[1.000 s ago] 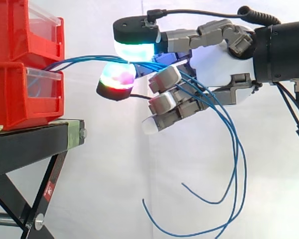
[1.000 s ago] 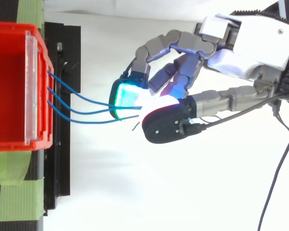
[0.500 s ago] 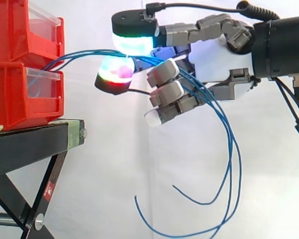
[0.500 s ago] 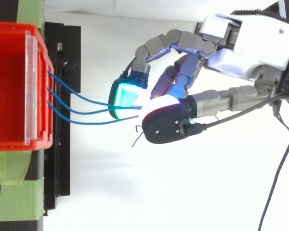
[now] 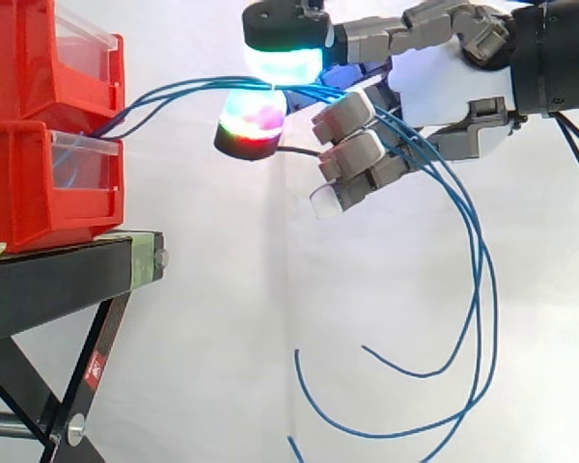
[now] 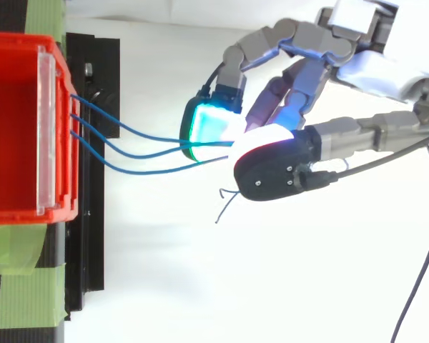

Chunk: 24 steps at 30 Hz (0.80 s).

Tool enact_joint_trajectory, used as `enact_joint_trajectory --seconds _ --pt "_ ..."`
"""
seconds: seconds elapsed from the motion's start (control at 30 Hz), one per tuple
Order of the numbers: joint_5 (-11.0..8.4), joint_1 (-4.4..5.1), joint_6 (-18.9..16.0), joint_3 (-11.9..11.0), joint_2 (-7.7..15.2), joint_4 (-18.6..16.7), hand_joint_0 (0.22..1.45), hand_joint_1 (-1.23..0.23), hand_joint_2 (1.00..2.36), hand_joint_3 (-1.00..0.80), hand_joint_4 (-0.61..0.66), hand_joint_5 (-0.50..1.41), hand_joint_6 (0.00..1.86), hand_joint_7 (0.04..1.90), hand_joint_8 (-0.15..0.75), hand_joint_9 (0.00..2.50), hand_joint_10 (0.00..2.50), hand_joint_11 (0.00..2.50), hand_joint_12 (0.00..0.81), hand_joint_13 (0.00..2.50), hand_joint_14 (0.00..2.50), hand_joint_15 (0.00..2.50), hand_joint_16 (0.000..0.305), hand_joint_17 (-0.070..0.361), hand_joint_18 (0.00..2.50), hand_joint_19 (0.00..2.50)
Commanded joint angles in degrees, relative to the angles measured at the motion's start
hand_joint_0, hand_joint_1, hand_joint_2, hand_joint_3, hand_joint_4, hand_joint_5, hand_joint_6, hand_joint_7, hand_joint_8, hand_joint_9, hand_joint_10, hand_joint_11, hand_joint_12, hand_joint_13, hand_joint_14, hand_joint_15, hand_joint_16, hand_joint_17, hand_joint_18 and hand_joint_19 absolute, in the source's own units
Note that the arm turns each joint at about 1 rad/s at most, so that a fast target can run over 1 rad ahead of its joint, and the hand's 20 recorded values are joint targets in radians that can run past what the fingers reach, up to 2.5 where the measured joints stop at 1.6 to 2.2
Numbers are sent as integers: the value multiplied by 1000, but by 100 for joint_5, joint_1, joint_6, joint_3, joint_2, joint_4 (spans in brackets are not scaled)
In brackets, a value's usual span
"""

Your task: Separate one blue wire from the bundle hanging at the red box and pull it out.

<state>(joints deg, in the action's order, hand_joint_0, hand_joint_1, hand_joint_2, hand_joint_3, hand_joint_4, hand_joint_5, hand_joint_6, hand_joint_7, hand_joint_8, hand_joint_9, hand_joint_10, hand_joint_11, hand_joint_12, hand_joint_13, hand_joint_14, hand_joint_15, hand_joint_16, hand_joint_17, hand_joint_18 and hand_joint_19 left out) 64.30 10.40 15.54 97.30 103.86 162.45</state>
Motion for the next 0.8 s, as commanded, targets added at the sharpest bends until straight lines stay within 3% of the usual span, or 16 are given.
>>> enact_joint_trajectory --seconds 0.0,0.23,0.77 --pt "-23 -3 187 -1 -6 50 631 -737 1023 -193 161 -176 838 847 373 1396 18 1398 420 1307 12 1517 42 95 889 518" --pt "-102 -12 275 -1 -15 50 623 -740 1024 -137 137 -172 849 868 370 1405 18 1422 417 1311 12 1528 43 97 884 530" --pt "-111 -12 275 -98 -24 77 619 -809 1021 -207 172 -188 882 841 361 1359 18 1389 415 1299 11 1536 45 102 874 534"
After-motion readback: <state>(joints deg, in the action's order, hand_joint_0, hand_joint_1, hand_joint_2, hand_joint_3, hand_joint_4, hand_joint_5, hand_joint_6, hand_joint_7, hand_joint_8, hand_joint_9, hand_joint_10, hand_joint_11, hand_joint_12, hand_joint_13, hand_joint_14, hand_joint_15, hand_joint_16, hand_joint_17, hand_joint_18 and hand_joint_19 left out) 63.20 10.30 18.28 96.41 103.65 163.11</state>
